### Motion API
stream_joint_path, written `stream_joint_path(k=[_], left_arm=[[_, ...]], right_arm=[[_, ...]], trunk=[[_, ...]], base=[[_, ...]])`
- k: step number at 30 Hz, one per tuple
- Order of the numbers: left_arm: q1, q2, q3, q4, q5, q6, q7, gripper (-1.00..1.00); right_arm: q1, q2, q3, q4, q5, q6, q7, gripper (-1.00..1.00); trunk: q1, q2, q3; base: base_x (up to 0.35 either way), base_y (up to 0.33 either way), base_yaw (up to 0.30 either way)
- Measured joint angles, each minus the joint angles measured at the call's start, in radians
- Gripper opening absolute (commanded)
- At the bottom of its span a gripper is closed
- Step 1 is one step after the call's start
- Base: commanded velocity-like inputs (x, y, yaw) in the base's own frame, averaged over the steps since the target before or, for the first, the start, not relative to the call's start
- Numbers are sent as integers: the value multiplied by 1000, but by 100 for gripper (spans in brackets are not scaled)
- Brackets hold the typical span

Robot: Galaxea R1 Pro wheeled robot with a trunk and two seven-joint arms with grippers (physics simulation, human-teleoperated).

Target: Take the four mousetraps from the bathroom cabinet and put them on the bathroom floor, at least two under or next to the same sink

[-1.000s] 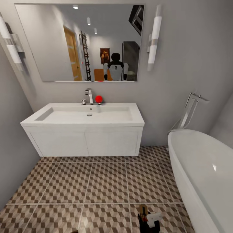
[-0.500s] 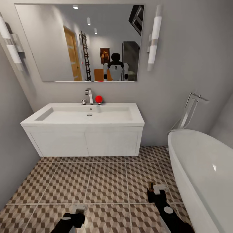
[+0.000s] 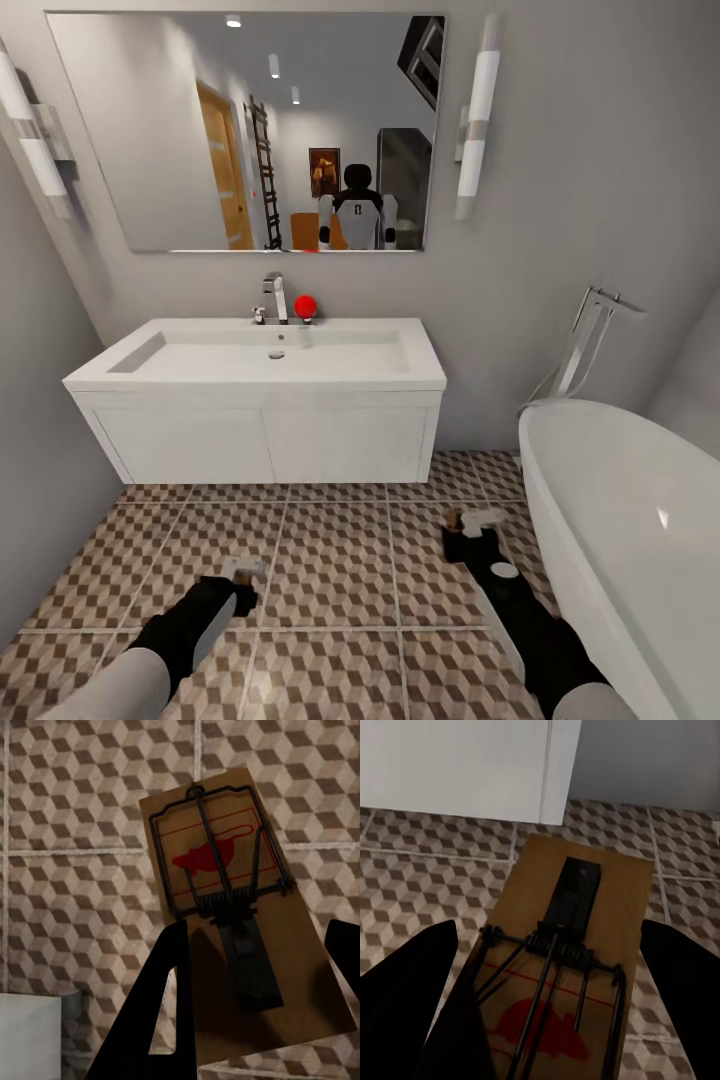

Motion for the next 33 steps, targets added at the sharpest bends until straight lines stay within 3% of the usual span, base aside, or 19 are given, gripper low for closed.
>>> stream_joint_path(k=[6, 10, 17, 21, 33], left_arm=[[-9, -3, -3, 92, 4, -194, -4, -100], [-10, -7, -4, 117, 3, -249, -7, -100], [-10, -11, -7, 113, 3, -265, -9, -100], [-10, -29, -9, 108, 4, -265, -10, -100], [-10, -30, -8, 108, 3, -265, -10, -100]], right_arm=[[-3, 5, 6, -11, -2, -9, 29, -100], [-3, 4, 6, -14, -1, -11, 54, -100], [-3, 3, 7, -14, 0, -12, 66, -100], [-3, 2, 7, -19, 1, -11, 66, -100], [-3, 0, 8, -28, 3, -12, 65, -100]], trunk=[[0, 0, 0], [0, 0, 0], [0, 0, 0], [0, 0, 0], [8, -14, -6]], base=[[0, 0, 0], [0, 0, 0], [0, 0, 0], [0, 0, 0], [0, 0, 0]])
